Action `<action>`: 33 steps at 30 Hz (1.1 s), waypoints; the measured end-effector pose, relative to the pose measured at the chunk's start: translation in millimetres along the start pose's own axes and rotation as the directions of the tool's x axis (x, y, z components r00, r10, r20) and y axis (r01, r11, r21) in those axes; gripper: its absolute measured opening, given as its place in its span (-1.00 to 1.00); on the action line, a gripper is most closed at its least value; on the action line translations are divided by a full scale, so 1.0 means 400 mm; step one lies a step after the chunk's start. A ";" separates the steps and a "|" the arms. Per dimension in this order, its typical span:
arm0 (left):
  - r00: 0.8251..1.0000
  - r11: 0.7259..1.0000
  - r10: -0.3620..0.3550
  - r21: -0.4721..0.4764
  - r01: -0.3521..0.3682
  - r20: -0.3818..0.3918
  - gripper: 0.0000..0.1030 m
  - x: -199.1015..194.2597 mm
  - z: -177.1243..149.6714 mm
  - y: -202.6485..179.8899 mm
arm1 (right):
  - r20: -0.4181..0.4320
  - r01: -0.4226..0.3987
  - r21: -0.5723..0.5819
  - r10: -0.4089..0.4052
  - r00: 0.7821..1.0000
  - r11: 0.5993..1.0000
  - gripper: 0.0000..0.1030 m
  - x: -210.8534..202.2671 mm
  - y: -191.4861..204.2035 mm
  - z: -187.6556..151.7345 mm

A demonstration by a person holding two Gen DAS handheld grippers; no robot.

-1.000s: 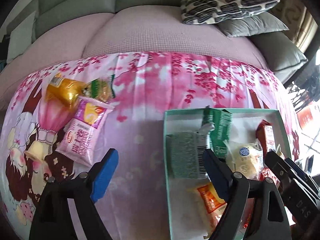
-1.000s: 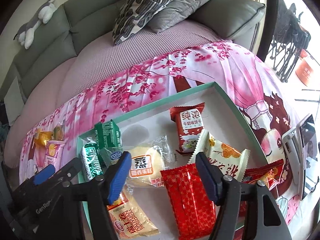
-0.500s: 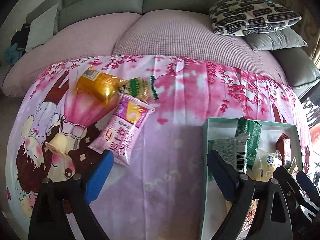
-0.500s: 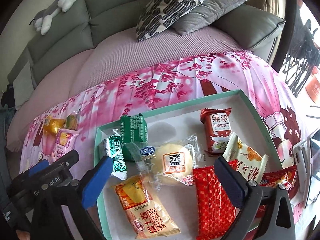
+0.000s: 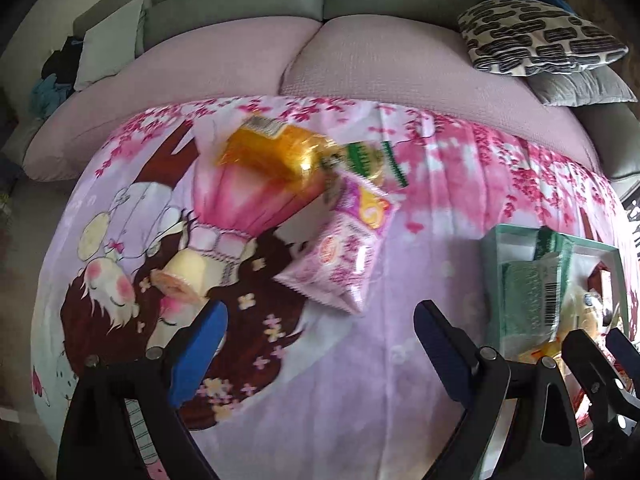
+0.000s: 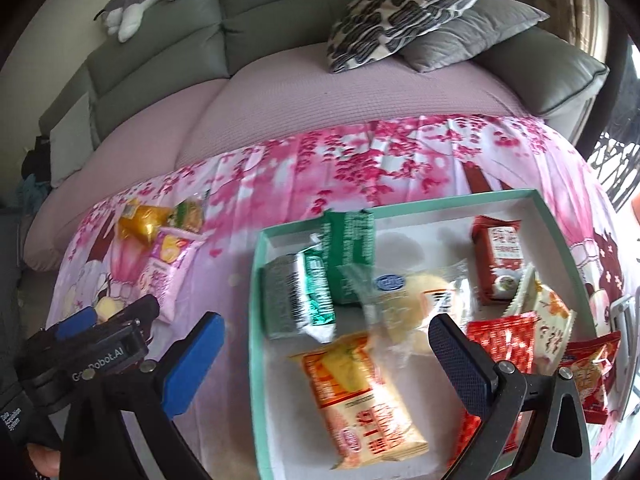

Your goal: Organize snacks

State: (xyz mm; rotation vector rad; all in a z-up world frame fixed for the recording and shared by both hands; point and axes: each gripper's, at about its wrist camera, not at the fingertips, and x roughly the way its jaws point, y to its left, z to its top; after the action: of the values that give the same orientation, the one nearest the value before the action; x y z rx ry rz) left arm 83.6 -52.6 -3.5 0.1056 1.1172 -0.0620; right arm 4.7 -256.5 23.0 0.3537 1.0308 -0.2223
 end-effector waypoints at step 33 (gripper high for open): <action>0.996 0.945 -0.042 -0.326 0.012 -0.084 0.83 0.120 0.064 0.389 | -0.125 -0.132 -0.089 0.120 0.985 0.987 0.97 0.129 0.288 0.029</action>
State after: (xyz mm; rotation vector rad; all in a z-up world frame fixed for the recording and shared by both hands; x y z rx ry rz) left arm 143.4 99.1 -27.1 -0.2051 1.2050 0.1050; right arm 79.2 -155.6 4.7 0.3456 1.1283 -0.0369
